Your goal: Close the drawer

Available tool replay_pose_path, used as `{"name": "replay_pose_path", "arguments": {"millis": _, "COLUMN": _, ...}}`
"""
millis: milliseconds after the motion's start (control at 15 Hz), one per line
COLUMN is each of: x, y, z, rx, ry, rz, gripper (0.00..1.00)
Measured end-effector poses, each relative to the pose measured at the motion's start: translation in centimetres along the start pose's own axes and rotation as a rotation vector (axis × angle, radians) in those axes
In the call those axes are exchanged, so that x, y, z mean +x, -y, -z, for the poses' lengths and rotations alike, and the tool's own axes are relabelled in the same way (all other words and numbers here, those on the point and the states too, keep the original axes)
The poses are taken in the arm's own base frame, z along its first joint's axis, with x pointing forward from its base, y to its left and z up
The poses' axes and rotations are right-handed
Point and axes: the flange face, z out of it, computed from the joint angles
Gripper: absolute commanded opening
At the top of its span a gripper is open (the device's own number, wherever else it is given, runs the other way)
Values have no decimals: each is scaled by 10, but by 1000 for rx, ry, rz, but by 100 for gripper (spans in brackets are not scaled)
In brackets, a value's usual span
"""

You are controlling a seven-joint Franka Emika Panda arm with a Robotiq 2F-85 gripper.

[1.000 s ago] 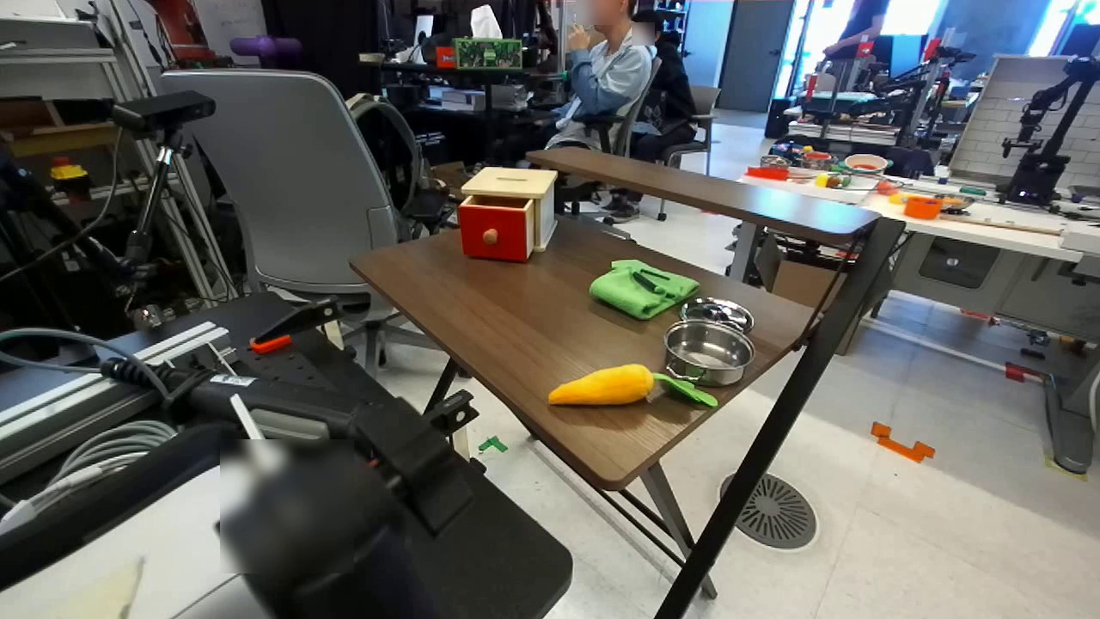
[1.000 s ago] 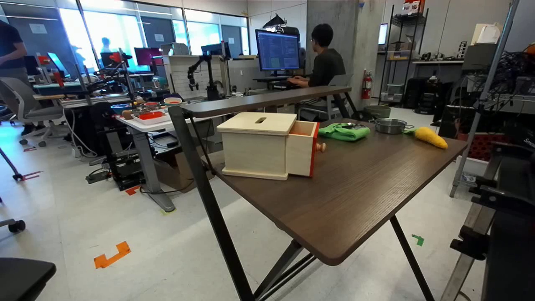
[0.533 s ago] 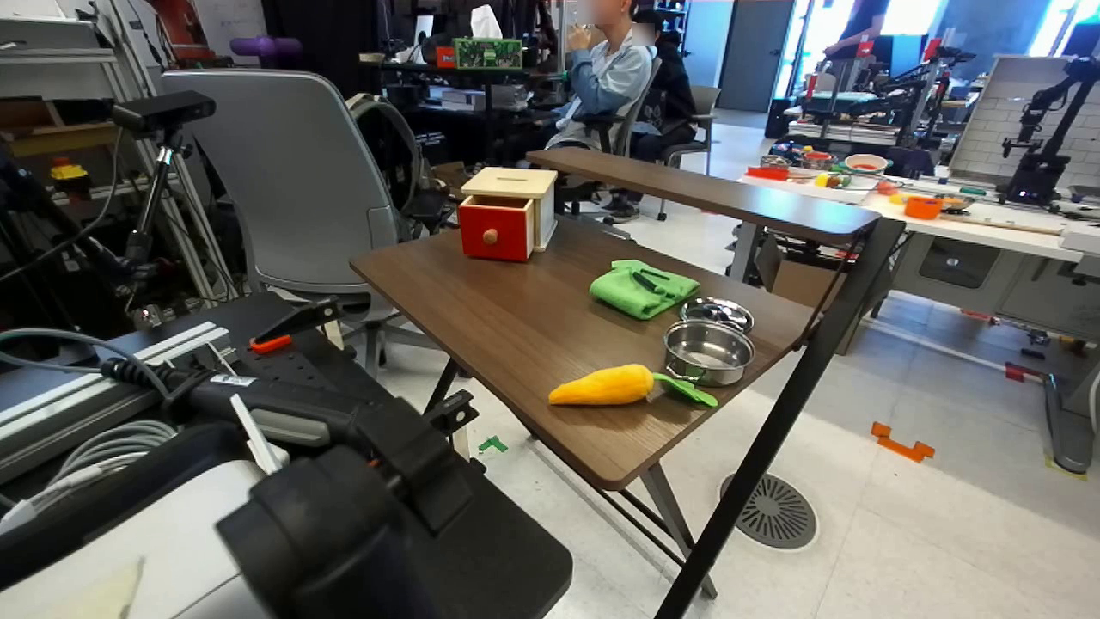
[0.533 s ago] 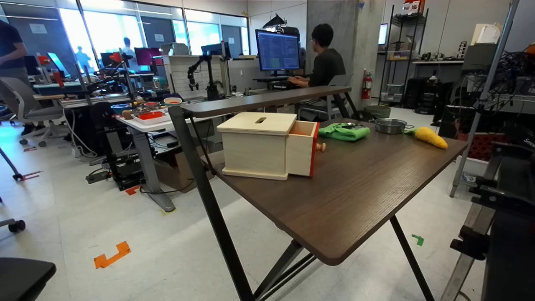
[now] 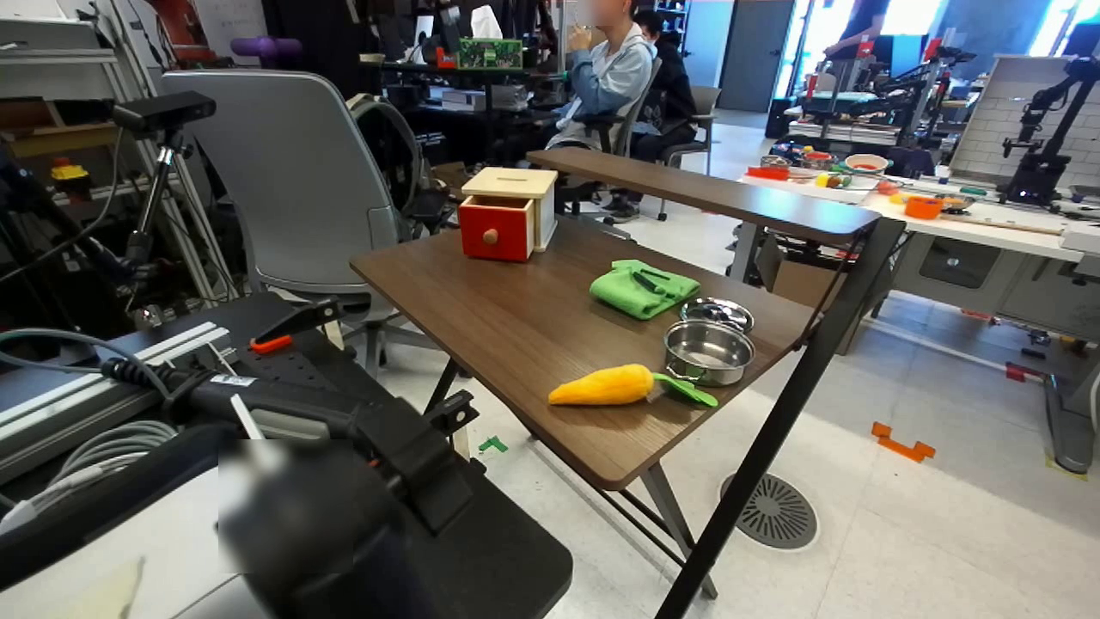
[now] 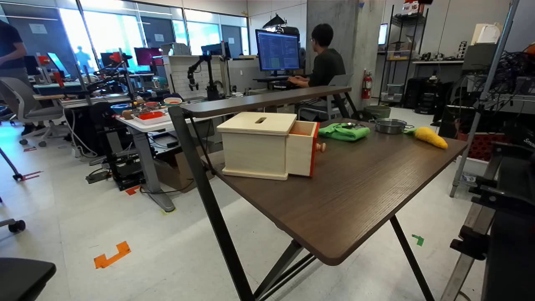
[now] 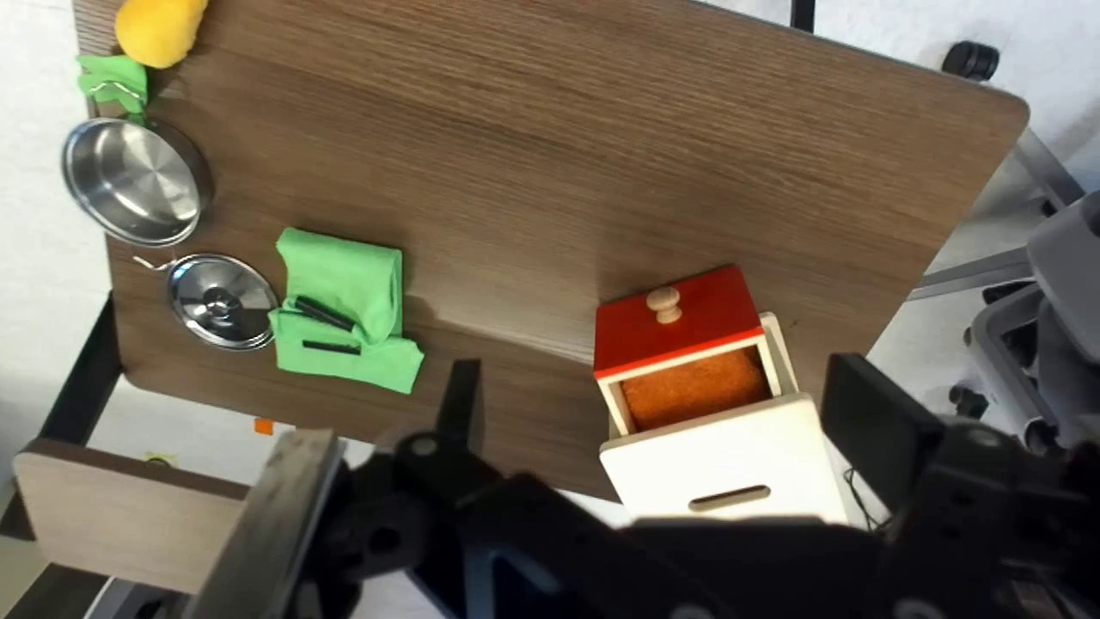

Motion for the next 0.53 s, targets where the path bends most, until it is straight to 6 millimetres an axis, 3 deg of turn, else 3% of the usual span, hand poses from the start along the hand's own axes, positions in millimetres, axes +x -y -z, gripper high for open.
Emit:
{"name": "replay_pose_path", "arguments": {"millis": 267, "x": 10, "y": -3, "z": -61, "rx": 58, "ry": 88, "rz": 157, "gripper": 100}}
{"name": "replay_pose_path", "arguments": {"millis": 533, "x": 30, "y": 9, "z": -109, "rx": 101, "ry": 115, "rz": 339, "gripper": 100}}
